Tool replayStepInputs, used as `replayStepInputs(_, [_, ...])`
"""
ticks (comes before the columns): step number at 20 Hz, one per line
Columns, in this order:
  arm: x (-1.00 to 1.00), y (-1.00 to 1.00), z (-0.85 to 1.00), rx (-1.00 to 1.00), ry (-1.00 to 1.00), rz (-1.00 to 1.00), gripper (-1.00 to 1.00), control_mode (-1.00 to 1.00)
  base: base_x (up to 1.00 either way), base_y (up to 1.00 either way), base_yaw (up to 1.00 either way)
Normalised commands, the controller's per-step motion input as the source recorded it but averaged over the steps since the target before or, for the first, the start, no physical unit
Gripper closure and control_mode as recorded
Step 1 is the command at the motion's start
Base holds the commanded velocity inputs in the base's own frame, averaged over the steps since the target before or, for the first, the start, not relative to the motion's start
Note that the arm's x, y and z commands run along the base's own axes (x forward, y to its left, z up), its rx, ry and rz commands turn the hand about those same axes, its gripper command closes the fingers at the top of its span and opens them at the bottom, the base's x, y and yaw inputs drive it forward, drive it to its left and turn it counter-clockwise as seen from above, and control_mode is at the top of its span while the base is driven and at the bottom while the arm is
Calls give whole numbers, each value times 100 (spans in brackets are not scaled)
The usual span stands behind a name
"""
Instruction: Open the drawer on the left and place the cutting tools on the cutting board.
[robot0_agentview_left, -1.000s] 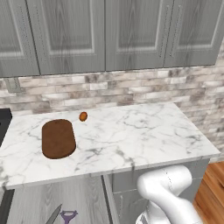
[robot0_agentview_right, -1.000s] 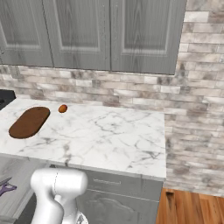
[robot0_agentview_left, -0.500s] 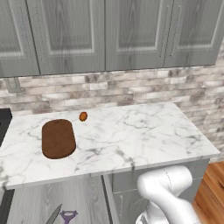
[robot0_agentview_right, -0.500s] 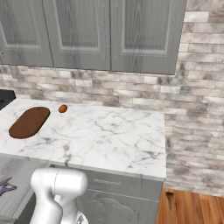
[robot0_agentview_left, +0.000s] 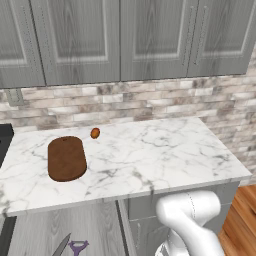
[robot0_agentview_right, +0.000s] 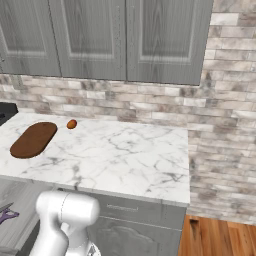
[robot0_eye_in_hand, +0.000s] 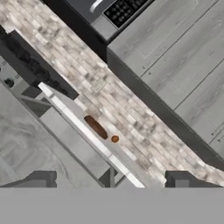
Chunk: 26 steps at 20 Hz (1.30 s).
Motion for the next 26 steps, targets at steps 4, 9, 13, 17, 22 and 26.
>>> replayStepInputs(4, [-13,-26,77,19,0,-6,-100,-100,0,0,0])
replayStepInputs(9, [-2,-21,84,19,3,-2,-100,-100,0,0,0])
replayStepInputs(13, [0,-19,88,18,3,0,-100,-100,0,0,0])
replayStepInputs(17, [-3,-21,89,20,3,0,-100,-100,0,0,0])
replayStepInputs(22, [0,-35,78,23,12,0,-100,-100,0,0,0])
replayStepInputs(26, [0,-31,72,22,15,0,-100,-100,0,0,0])
